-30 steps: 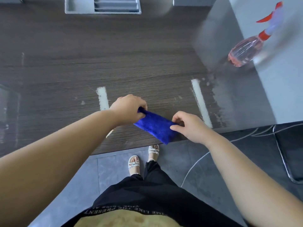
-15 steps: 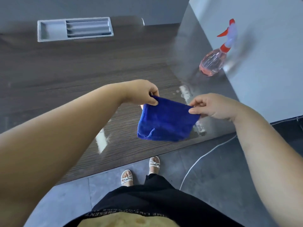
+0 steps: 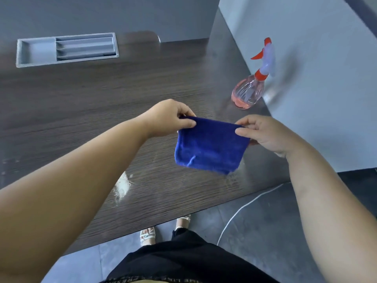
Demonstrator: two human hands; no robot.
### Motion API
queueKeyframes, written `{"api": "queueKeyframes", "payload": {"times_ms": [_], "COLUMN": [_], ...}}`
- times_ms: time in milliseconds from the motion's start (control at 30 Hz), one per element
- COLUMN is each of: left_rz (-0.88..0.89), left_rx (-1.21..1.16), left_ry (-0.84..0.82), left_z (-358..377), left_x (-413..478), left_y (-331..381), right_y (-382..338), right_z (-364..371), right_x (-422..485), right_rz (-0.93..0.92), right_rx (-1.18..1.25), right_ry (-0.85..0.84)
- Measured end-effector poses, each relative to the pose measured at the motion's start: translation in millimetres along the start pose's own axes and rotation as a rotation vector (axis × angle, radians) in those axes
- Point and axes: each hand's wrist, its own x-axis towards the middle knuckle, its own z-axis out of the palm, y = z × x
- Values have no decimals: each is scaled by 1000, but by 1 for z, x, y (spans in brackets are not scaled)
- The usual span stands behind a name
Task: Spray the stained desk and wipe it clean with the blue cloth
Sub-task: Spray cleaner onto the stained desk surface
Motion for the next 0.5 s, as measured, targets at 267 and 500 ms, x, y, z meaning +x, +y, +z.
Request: {"api": "queueKeyframes", "payload": {"times_ms": [267, 500], "left_rz": [-29, 384], "left_rx": [224, 578], "left_ry": [164, 140], "left_z": [56, 96], "left_x": [31, -1], "left_y": [-30, -78], "right_y": [47, 94], "right_z": [17, 35], "right_x": [43, 19], "right_rz": [-85, -287], "right_rx": [-378, -587], "right_ry": [206, 49]}}
